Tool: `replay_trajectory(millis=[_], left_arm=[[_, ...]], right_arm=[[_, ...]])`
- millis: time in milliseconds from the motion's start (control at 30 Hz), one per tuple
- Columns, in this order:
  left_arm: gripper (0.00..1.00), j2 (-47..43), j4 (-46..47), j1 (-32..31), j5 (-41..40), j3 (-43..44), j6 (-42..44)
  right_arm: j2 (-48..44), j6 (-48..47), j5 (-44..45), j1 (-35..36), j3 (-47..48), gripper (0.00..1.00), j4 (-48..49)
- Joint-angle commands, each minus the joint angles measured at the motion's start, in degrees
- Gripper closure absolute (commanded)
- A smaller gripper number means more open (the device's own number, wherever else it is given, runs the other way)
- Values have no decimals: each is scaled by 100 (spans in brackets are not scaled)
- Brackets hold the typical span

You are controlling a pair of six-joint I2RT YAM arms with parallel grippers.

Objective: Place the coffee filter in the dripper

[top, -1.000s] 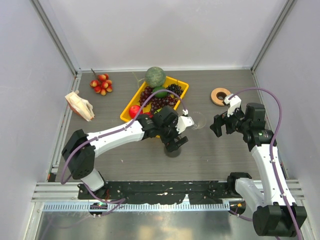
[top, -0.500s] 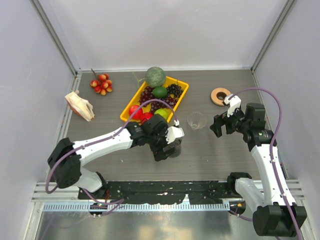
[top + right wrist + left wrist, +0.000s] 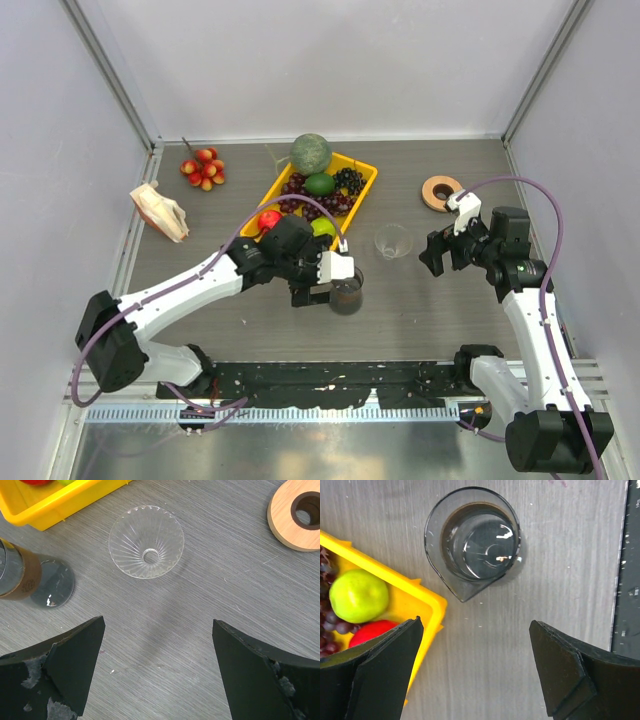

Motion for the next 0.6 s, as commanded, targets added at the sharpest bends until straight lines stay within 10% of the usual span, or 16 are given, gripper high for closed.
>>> replay_trajectory(millis=[0, 567], left_arm=[[2, 289, 488, 56, 239, 237, 700], [32, 580, 207, -32, 1039, 299, 270]], right_arm=[[-41, -56, -103, -22, 219, 5, 44], [21, -118, -155, -22, 227, 4, 9]])
